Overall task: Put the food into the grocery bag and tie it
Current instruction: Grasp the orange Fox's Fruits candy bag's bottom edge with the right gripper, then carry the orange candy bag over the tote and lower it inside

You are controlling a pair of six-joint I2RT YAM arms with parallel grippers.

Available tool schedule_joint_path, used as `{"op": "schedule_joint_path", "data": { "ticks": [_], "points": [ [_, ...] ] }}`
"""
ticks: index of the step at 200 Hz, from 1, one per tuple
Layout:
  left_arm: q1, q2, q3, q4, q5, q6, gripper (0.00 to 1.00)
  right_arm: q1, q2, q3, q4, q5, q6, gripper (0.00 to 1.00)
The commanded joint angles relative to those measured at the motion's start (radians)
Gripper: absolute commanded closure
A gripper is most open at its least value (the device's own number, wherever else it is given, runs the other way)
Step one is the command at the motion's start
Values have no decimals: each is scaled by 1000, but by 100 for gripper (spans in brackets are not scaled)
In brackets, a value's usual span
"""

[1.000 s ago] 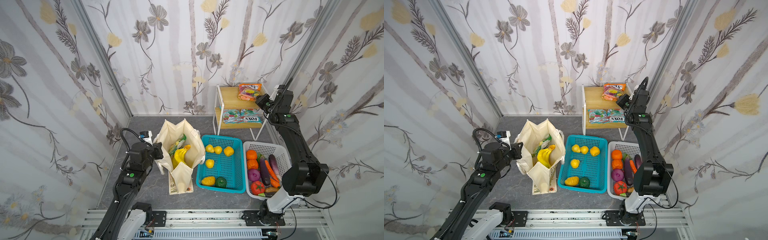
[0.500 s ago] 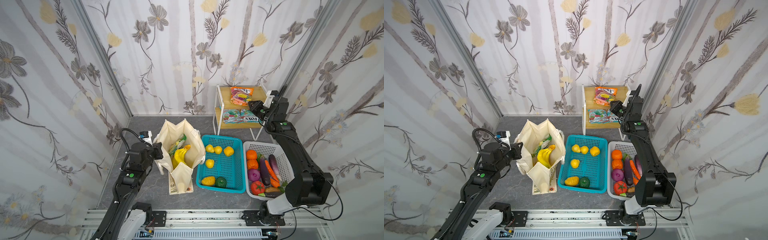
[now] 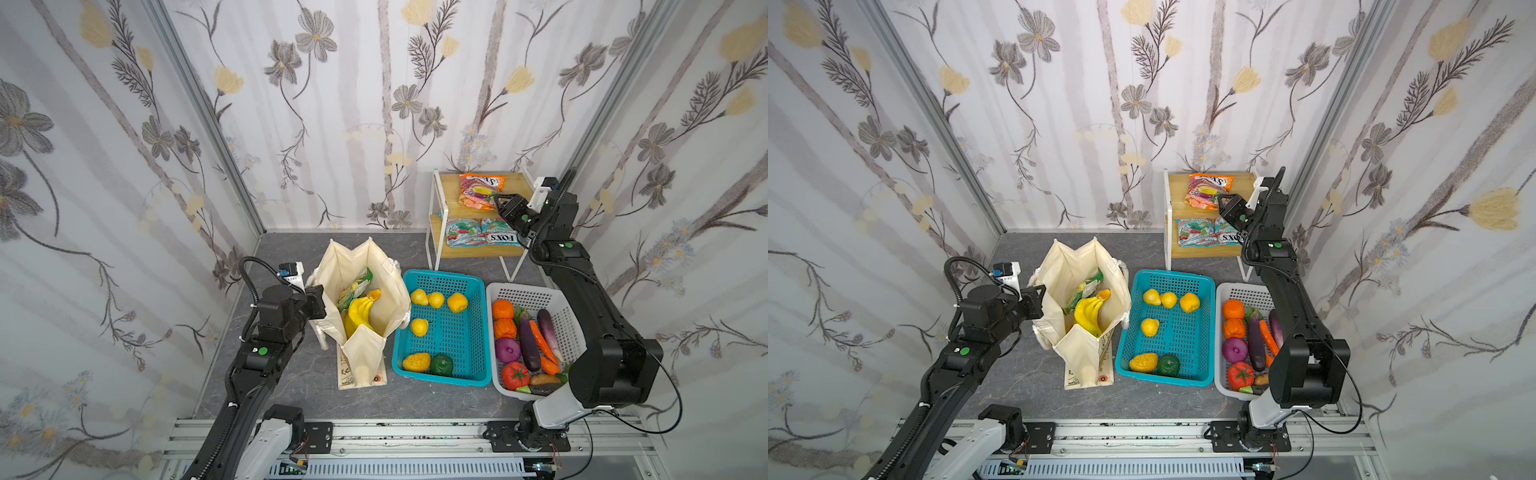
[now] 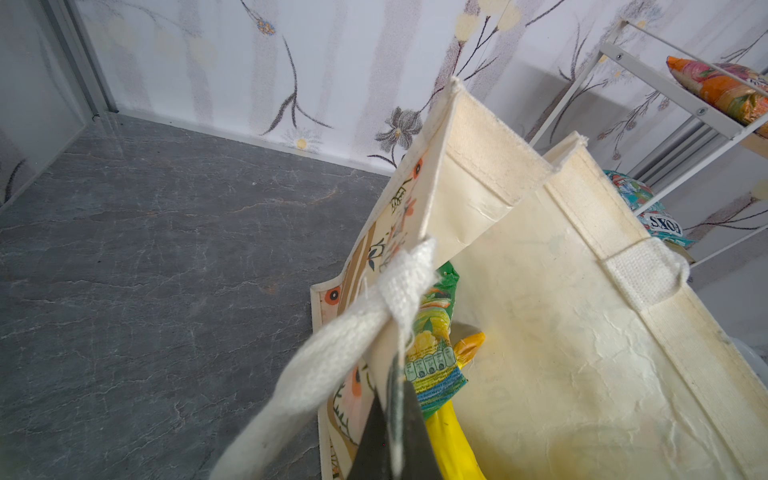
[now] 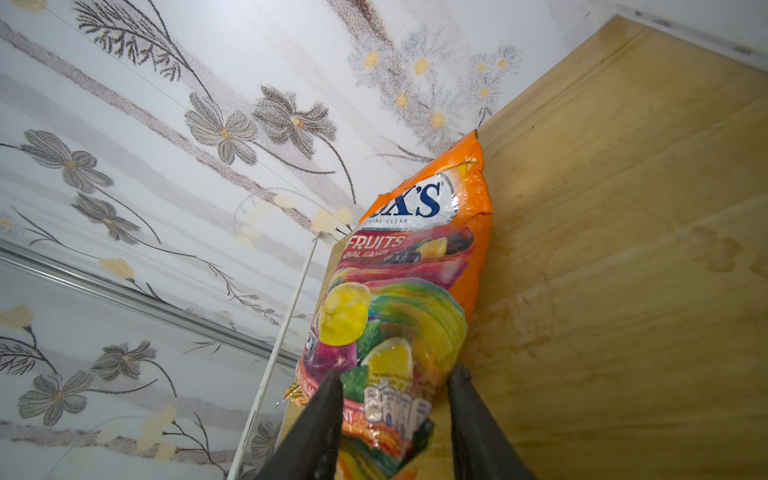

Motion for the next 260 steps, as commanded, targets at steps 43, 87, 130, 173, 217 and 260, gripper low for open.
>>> {"op": "schedule_joint_path", "data": {
  "ticks": [43, 87, 130, 173, 217, 260],
  "points": [
    [1, -5, 2, 29, 1, 10, 100, -3, 6, -9, 65, -6, 18, 78],
    [1, -7, 2, 29, -1, 11, 100, -2, -75, -37, 69, -8, 8, 100],
    [1, -7, 2, 29, 3, 9, 100, 0, -175, -44, 41, -29, -7, 100],
    [1, -5, 2, 29, 5, 8, 100, 11, -311, -75, 9, -42, -27, 100],
    [1, -3, 2, 29, 12, 5, 100, 55, -427, -86, -54, -52, -49, 100],
    [1, 8, 3, 29, 22, 2, 100, 234, -508, -117, -92, 31, -73, 100]
  ]
}}
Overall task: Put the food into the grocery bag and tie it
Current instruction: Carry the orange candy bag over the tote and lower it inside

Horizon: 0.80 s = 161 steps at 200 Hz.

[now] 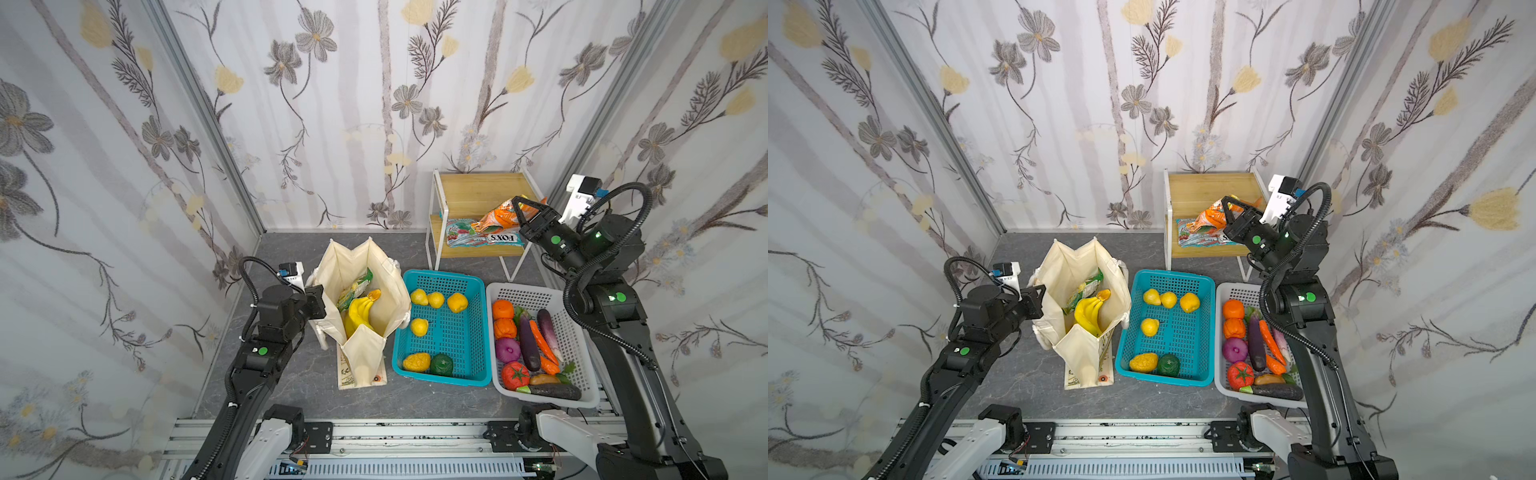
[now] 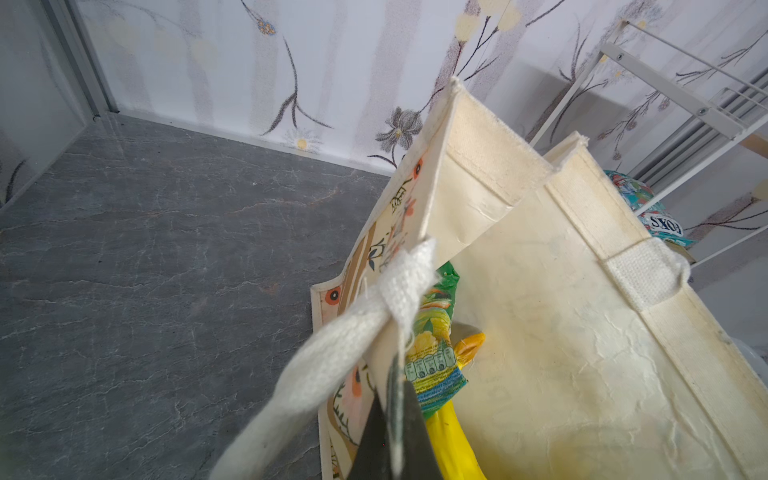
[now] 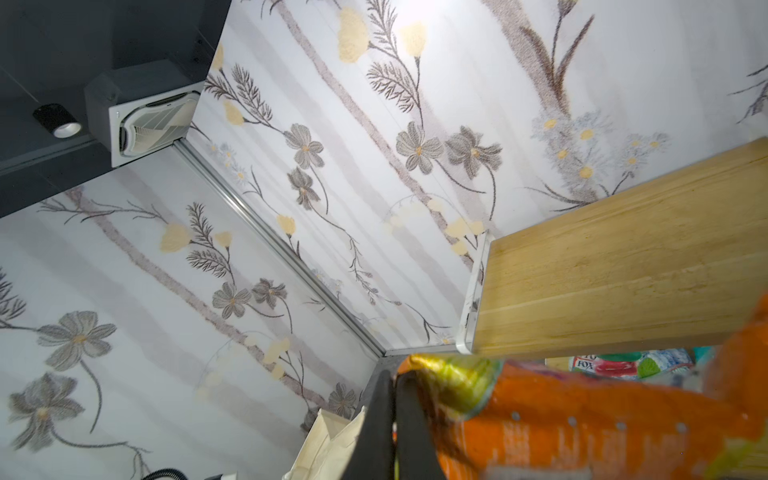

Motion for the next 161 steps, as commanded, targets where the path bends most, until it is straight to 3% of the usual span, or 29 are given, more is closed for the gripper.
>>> {"op": "schedule_joint_path", "data": {
  "ticks": [1, 42, 75, 91, 102, 161],
  "points": [
    [1, 5, 3, 30, 18, 1, 100, 96, -19, -14, 2, 61, -28, 100],
    [0, 7, 3, 30, 19, 0, 100, 393, 36, -20, 34, 187, -38, 100],
    [0, 7, 3, 31, 19, 0, 100, 605, 163, 76, 45, 256, -68, 100],
    [0, 7, 2, 31, 18, 0, 100, 717, 227, 172, -33, 380, -144, 100],
    [-2, 8, 2, 31, 19, 0, 100, 750, 267, 213, -56, 406, -160, 100],
    [-5, 10, 2, 31, 12, -4, 100, 840, 457, 229, 22, 286, -85, 100]
  ]
}}
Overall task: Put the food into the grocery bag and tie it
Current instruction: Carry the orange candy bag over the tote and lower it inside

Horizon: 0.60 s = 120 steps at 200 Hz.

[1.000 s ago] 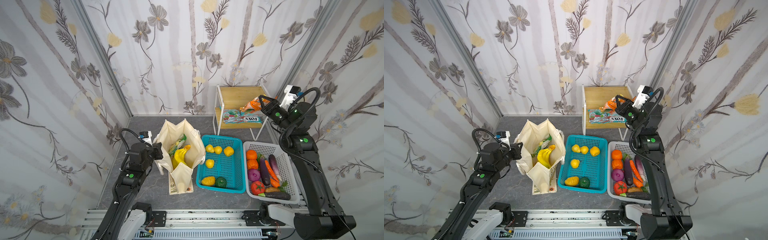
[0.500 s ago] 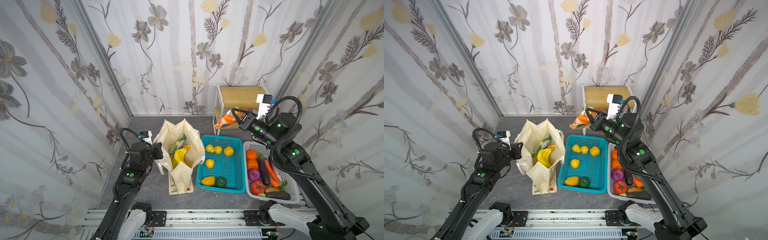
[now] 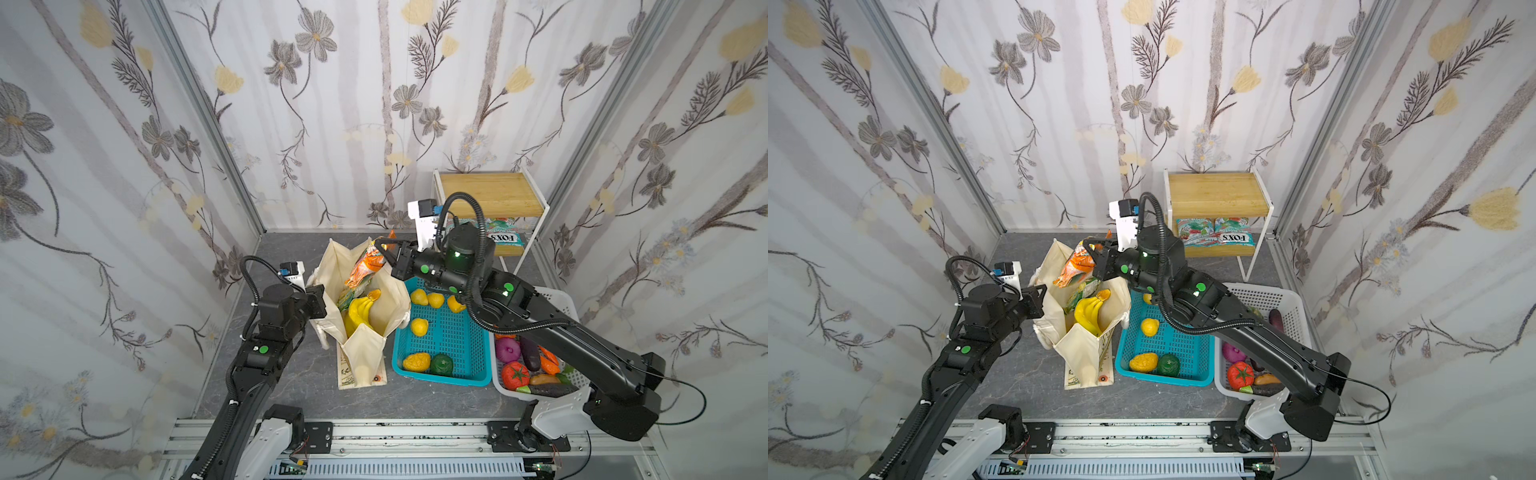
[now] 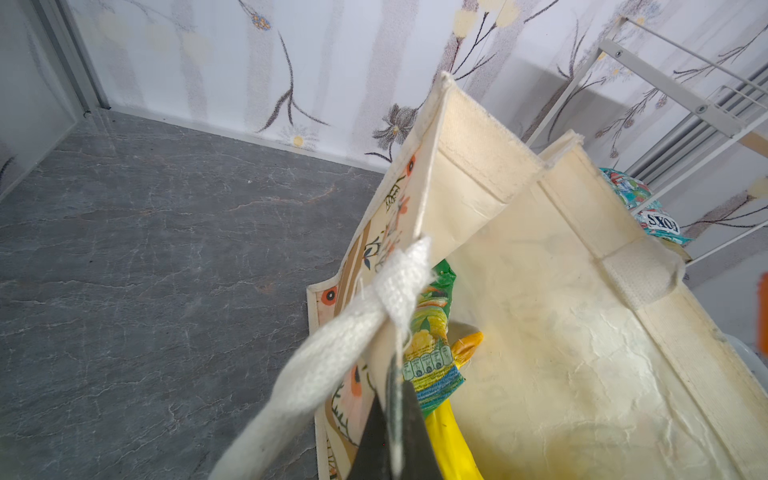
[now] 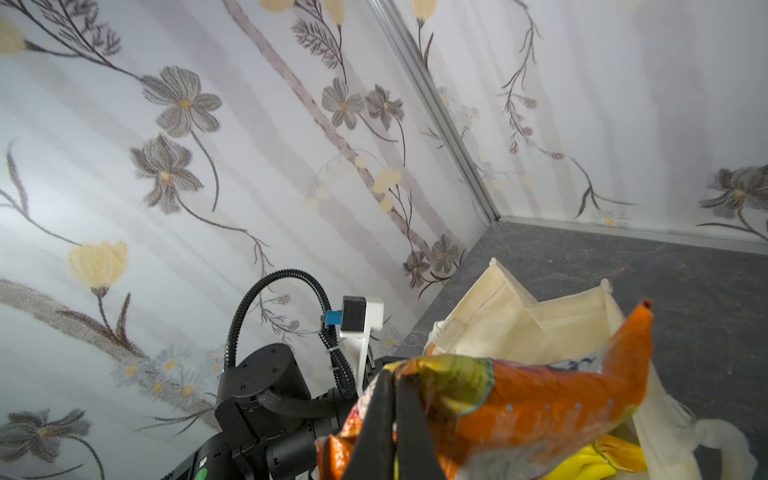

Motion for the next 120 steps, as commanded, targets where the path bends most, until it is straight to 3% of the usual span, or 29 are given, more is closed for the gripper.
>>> {"op": "schedule_joint_path", "data": {
  "ticks": [1, 78, 120],
  "points": [
    [-2, 0, 2, 22, 0, -2, 100, 21, 57, 4, 61, -40, 32, 100],
    [-5, -5, 2, 23, -3, -2, 100, 76, 246, 15, 132, -155, 115, 100],
    [-5, -8, 2, 23, 0, -2, 100, 61, 201, -162, 213, -146, 172, 100]
  ]
}}
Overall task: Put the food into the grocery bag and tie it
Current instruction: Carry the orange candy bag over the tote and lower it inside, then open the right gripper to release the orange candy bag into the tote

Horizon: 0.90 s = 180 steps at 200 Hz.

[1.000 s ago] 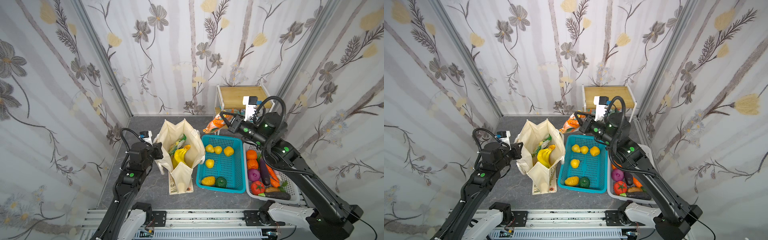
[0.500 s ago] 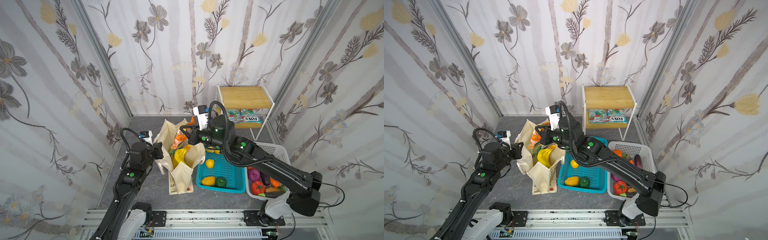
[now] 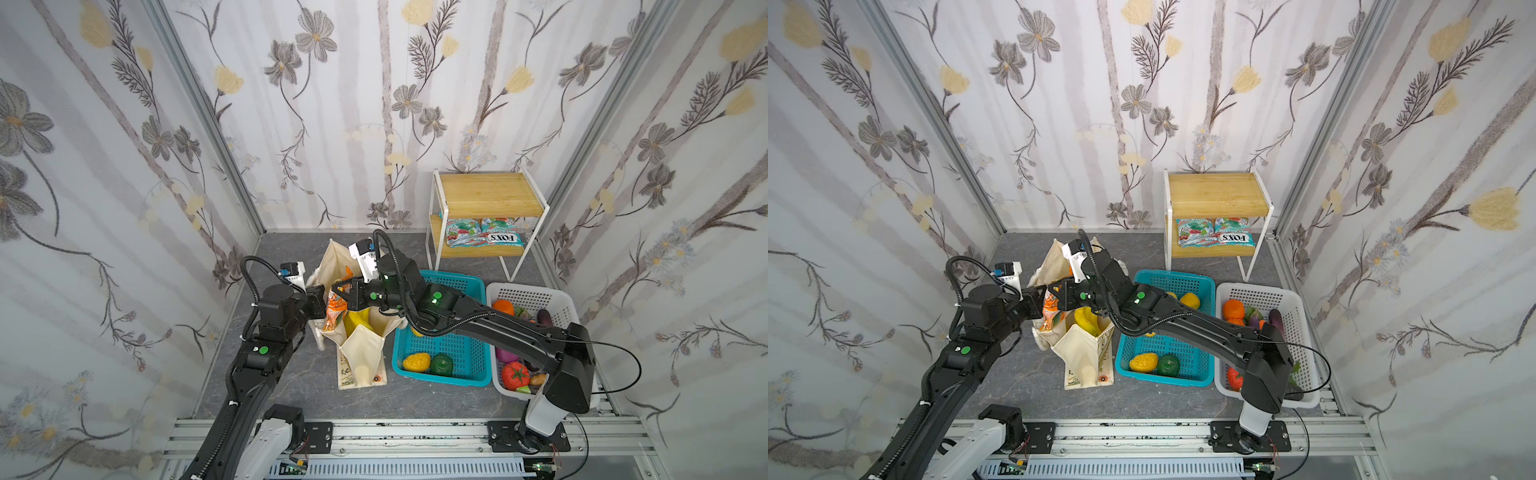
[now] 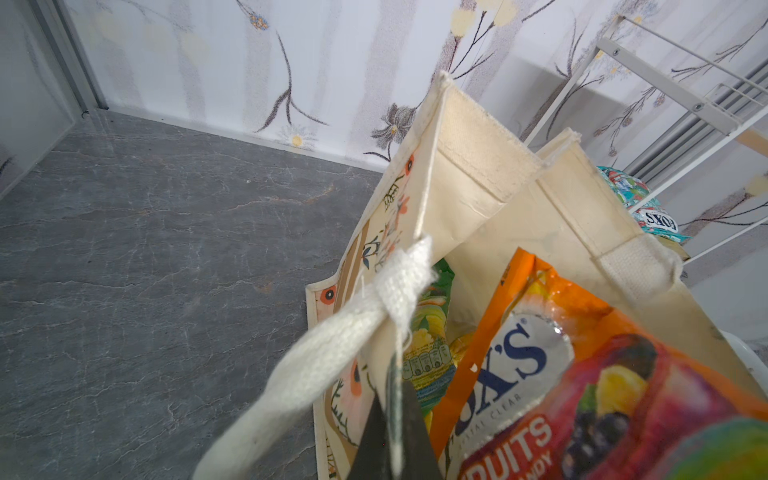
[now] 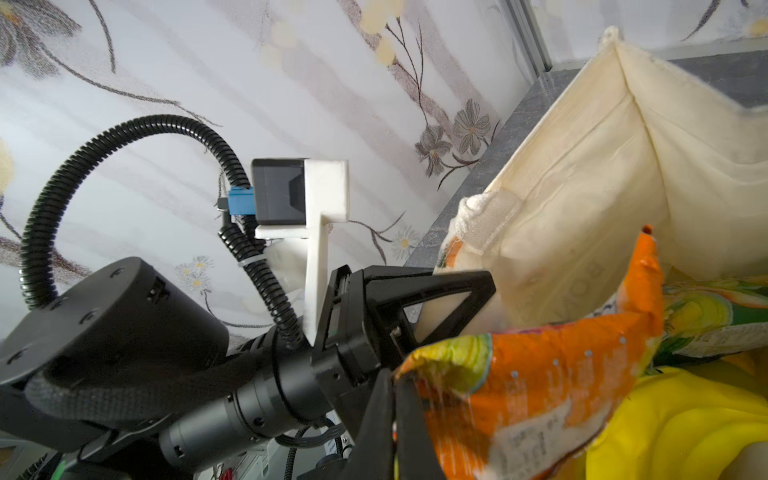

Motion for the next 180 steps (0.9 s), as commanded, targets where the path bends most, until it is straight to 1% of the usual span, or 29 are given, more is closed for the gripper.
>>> {"op": "schedule_joint_path", "data": {
  "ticks": [1, 52, 70, 90, 137, 161, 180],
  "points": [
    [-1, -4, 1, 26, 2, -1, 100, -7, -32, -84, 93, -14, 52, 100],
    [-1, -3, 4, 25, 4, -3, 100, -16, -80, -216, 59, 35, 50, 100],
    [-1, -5, 4, 26, 1, -1, 100, -11, -84, -205, -40, 113, 23, 100],
    [-1, -5, 4, 26, -1, -1, 100, -11, -82, -187, -130, 174, -5, 100],
    [-1, -2, 2, 26, -6, -3, 100, -1, -106, -159, -242, 259, -30, 100],
    [-1, 1, 2, 26, -4, -3, 100, 13, -135, -140, -291, 294, -47, 87],
    [-1, 1, 2, 25, -5, -3, 100, 14, -168, -142, -284, 301, -69, 68]
  ]
}}
